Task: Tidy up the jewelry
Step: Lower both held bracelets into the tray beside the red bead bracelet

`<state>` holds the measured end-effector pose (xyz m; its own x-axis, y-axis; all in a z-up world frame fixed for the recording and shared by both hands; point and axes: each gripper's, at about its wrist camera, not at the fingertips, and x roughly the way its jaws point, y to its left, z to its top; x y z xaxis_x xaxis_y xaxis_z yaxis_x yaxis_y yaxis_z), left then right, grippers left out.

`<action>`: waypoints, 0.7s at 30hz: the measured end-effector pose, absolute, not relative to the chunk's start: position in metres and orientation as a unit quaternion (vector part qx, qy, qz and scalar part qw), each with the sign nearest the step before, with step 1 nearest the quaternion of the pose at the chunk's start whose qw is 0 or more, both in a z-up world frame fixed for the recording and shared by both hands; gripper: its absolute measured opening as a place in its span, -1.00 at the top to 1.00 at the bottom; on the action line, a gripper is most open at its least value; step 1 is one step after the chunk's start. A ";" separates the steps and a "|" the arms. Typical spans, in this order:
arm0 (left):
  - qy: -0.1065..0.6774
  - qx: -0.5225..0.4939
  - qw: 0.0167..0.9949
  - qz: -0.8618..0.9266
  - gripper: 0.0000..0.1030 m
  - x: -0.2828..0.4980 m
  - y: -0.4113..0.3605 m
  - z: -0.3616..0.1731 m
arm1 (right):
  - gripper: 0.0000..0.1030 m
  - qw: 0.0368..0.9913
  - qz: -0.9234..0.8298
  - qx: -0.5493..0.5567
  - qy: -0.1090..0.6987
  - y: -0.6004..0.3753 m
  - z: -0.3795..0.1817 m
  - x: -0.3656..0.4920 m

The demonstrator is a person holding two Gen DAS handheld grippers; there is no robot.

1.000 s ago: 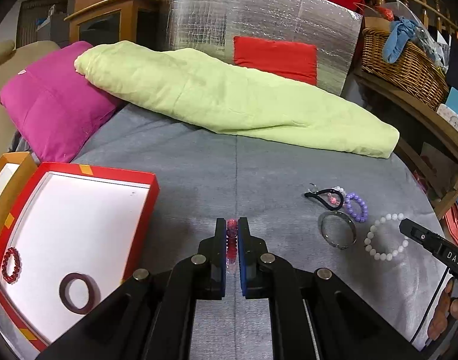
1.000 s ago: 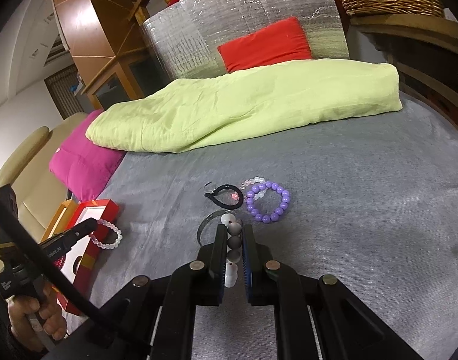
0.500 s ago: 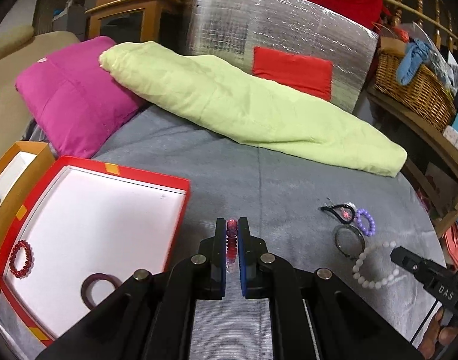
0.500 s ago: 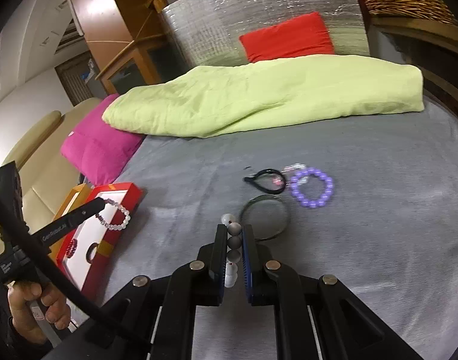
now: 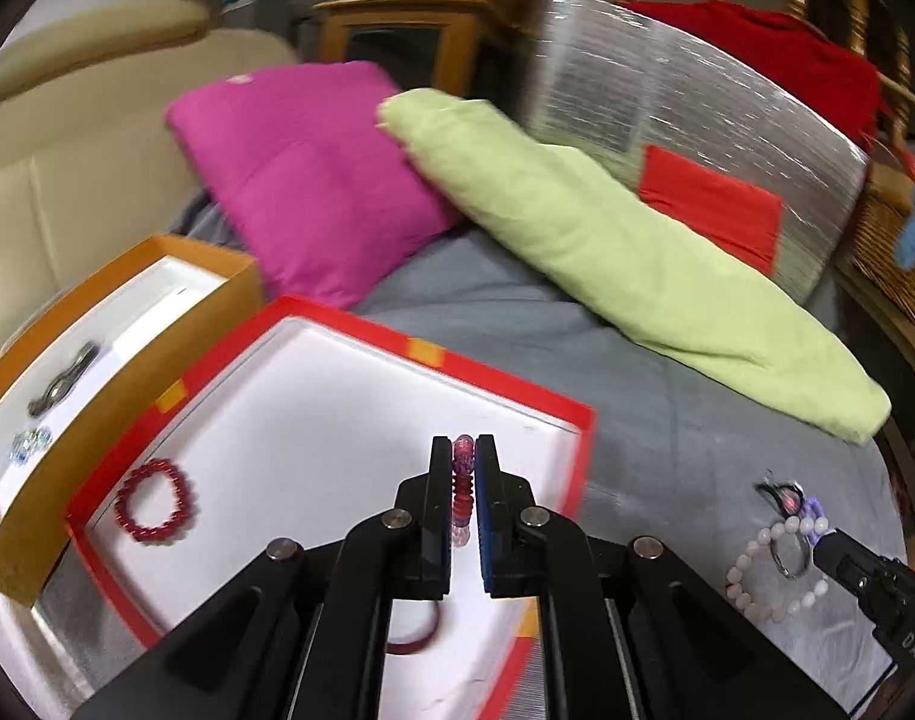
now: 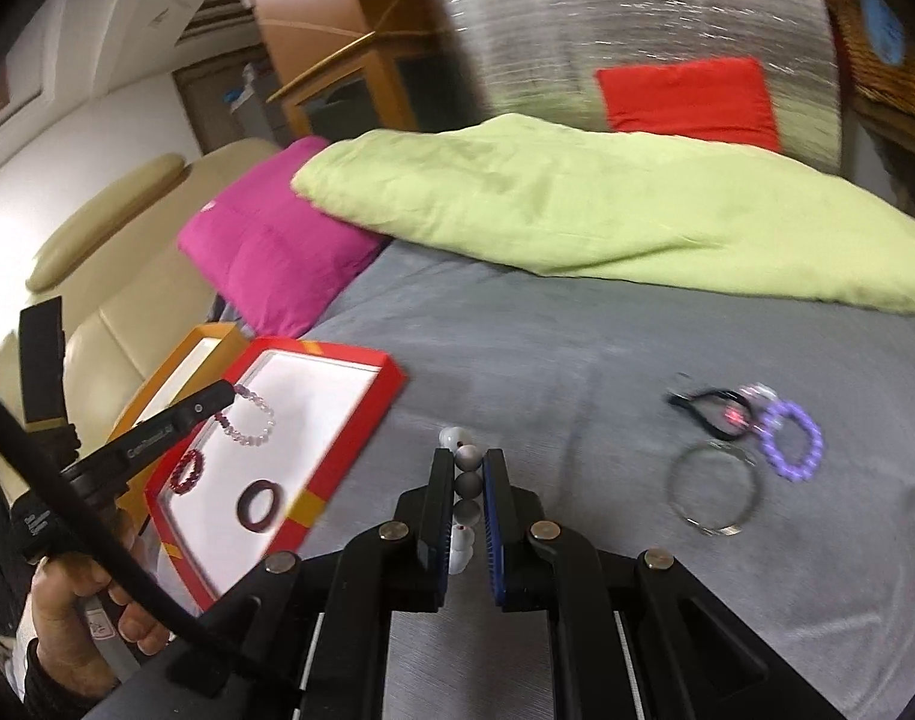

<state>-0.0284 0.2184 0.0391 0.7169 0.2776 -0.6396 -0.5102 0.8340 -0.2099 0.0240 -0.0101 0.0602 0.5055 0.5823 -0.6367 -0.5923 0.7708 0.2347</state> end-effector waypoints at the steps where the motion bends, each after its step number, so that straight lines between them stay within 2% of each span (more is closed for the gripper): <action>1: 0.309 -0.193 0.904 0.224 0.86 -0.030 0.224 0.038 | 0.80 0.866 0.342 -0.011 0.365 -0.004 0.061 0.023; 21: 0.321 -0.243 0.871 0.282 0.86 -0.045 0.285 0.018 | 0.80 0.842 0.383 -0.093 0.368 0.123 0.066 0.011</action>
<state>-0.0446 0.2846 0.0183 0.6341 0.3355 -0.6967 -0.6473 0.7231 -0.2410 0.0109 0.1225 0.0664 0.4362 0.5770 -0.6905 -0.7136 0.6893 0.1251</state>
